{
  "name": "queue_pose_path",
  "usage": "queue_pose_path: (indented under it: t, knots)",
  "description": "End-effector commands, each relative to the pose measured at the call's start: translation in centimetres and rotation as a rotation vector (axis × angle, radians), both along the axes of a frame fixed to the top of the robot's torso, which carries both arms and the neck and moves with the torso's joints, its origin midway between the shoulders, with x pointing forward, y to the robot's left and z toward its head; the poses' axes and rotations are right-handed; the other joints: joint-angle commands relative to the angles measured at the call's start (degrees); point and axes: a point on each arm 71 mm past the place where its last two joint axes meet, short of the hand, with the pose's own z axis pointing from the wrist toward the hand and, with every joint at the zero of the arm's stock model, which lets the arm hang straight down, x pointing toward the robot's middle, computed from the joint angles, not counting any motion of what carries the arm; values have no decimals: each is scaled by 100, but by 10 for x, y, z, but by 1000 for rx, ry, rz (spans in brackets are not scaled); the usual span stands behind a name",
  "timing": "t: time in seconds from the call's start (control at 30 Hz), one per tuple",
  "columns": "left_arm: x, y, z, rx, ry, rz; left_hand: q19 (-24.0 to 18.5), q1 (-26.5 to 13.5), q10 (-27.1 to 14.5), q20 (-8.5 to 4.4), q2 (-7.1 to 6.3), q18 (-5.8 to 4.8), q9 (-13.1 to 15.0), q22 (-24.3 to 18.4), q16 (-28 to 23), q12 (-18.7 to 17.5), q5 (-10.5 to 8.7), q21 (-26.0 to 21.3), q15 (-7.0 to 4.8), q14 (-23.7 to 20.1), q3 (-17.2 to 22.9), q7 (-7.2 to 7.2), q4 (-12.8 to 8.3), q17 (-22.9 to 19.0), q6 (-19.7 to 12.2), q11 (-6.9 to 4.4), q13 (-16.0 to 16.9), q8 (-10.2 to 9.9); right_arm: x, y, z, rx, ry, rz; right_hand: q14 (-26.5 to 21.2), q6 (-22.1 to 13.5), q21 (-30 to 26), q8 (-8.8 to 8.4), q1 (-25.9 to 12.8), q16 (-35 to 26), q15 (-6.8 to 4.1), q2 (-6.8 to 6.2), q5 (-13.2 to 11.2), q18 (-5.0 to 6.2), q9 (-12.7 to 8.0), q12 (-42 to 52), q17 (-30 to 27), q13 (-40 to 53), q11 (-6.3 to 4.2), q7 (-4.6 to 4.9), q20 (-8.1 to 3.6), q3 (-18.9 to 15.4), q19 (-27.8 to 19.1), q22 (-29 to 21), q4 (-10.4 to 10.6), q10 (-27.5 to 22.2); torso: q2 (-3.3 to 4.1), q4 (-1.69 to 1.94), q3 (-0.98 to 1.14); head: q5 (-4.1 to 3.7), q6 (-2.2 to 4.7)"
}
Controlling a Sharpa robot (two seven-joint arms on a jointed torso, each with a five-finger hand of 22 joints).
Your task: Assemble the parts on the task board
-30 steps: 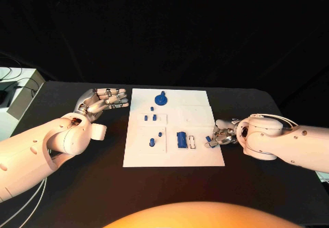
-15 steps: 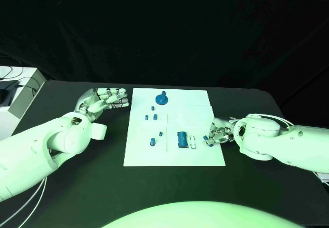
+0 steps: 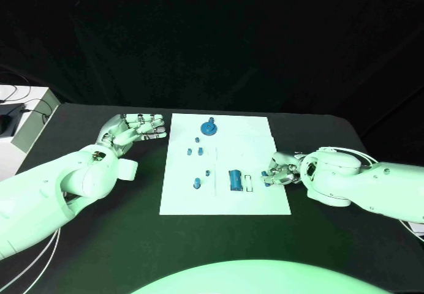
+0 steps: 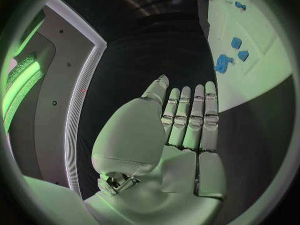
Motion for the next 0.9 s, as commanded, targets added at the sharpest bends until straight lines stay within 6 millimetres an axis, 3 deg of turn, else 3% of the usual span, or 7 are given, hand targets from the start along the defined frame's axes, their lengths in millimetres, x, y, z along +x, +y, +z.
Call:
queue_pose_path:
  t: [0.03,0.47,0.9]
  knots:
    - [-1,-2,1,-11,0,-15,-2,23,-30,31,-17,115,-4,-9,-11,-9,16,6,-7,-49,-1,-6,32,-2,-30,23,-7,-14,-9,3,-11,45,81,-11,7,4,36,47,-28,-39,24,-2,-32,34,-2187,9,9,-3,16,21,37,1718,358,814,-1695,42,3,-3,6,7,7]
    - [-1,-2,0,-10,3,-16,-5,26,-32,32,-25,115,-4,-9,-11,-9,17,6,-6,-49,11,-4,42,-1,-31,24,-7,-13,-10,3,3,195,1,-125,7,13,7,102,9,-65,17,-32,16,43,-2163,16,-12,-10,7,11,34,1734,359,805,-1737,48,1,-3,8,4,5]
    - [-1,-2,0,-10,5,-17,-5,26,-32,32,-25,115,-4,-9,-11,-9,17,6,-6,-49,11,-4,42,-1,-31,24,-7,-13,-13,8,23,254,-44,-121,14,23,29,133,48,-64,13,-49,24,39,-2156,39,-6,-7,1,3,30,1732,363,810,-1743,66,3,0,5,-9,-15]
